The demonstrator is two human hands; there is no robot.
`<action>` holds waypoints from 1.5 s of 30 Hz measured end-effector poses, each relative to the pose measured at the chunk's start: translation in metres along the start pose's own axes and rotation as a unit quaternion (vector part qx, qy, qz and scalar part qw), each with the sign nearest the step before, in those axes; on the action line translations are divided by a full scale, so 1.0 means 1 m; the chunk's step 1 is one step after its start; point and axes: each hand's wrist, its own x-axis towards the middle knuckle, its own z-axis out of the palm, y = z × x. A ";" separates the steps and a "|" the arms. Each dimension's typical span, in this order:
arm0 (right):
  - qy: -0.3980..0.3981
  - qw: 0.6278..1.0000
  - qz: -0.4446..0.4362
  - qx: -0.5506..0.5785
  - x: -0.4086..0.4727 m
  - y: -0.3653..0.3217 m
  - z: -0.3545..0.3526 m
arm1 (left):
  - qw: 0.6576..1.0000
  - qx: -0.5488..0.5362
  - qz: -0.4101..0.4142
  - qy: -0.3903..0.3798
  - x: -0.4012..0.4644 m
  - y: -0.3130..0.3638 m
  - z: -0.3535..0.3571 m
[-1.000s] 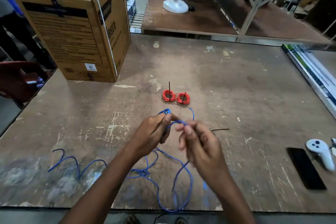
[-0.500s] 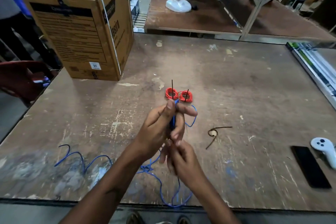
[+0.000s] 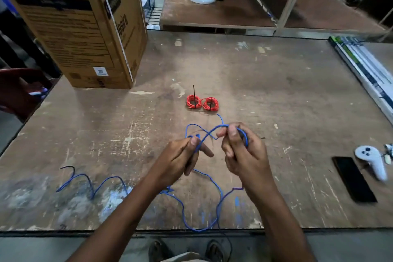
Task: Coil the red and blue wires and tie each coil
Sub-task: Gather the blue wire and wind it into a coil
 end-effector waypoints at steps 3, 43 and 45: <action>0.038 0.998 0.029 -0.038 0.032 0.015 -0.005 | 0.995 -0.079 -0.003 -0.062 -0.009 0.012 0.005; -0.126 0.982 0.030 -0.138 -0.063 0.078 0.028 | 0.956 -0.265 0.027 0.122 0.020 0.038 0.010; -0.155 0.974 0.036 -0.164 -0.076 0.061 0.022 | 0.969 -0.185 0.029 0.159 0.027 0.029 0.009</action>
